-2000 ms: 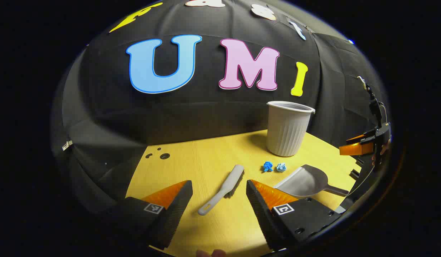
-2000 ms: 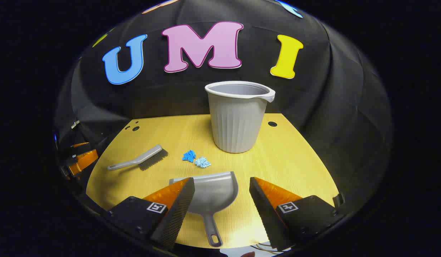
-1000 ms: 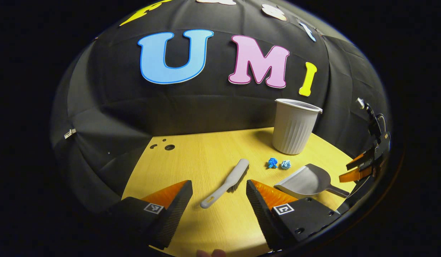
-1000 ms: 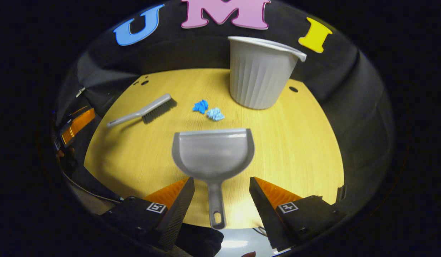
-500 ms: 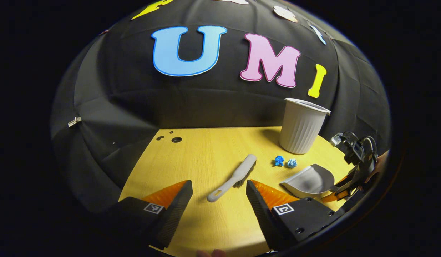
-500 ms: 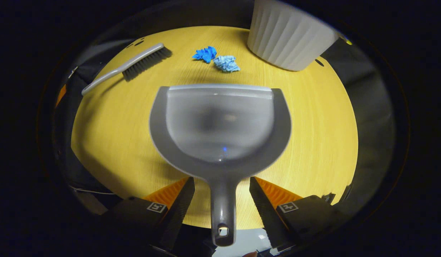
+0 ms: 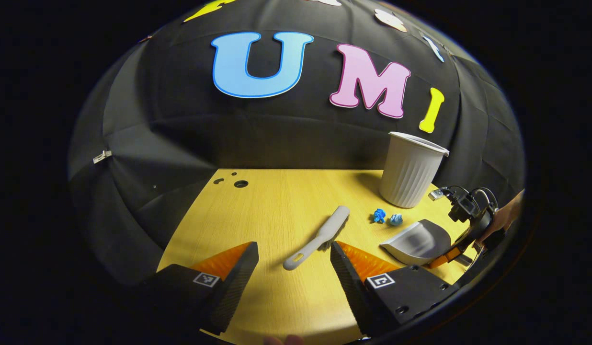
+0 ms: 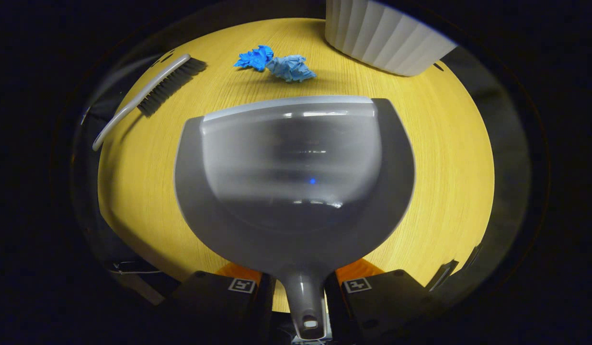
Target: Pick up the small broom and dustpan from the desktop, sweep the trash into the dustpan with the broom, and then empty the trash into the garbage bin.
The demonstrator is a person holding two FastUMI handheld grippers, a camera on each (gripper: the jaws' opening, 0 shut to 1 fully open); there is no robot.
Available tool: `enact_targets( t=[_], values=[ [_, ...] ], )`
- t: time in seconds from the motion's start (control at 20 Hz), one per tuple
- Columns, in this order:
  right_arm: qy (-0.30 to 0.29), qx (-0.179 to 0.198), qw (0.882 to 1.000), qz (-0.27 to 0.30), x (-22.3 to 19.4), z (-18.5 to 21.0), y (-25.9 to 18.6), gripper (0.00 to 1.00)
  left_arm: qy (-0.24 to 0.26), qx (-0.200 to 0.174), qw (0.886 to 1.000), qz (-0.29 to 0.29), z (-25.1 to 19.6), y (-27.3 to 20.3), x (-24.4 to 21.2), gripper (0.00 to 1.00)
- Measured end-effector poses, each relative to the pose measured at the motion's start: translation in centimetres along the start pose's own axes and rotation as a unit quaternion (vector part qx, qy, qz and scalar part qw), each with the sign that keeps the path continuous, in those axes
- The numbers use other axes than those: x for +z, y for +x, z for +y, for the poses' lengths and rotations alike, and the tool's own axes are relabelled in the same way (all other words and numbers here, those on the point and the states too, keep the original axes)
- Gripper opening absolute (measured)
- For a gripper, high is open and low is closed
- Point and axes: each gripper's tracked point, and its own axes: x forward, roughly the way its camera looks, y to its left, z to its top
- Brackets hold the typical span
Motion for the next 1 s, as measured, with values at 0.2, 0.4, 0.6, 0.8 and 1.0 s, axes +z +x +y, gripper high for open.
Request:
enact_targets(
  t=[0.2,0.4,0.6,0.8,1.0],
  values=[
    [-0.006,-0.008,1.0,0.003,0.1,0.3,0.0,0.45,0.018,-0.01,1.0,-0.003,-0.5,1.5,1.4,0.96],
    [-0.024,-0.014,1.0,0.003,0.3,0.7,0.0,0.37,0.074,-0.035,0.997,0.015,-1.3,3.8,3.4,0.96],
    [-0.027,-0.007,1.0,0.012,0.3,0.6,0.1,0.35,0.133,-0.099,0.984,0.071,-3.1,7.7,4.1,0.95],
    [-0.035,-0.003,0.999,0.025,0.2,0.7,0.1,0.35,0.173,-0.125,0.965,0.151,-3.0,11.7,2.3,0.93],
    [-0.039,0.0,0.999,0.021,0.3,0.7,0.1,0.35,0.196,-0.148,0.934,0.261,-3.1,13.1,-1.8,0.85]
  ],
)
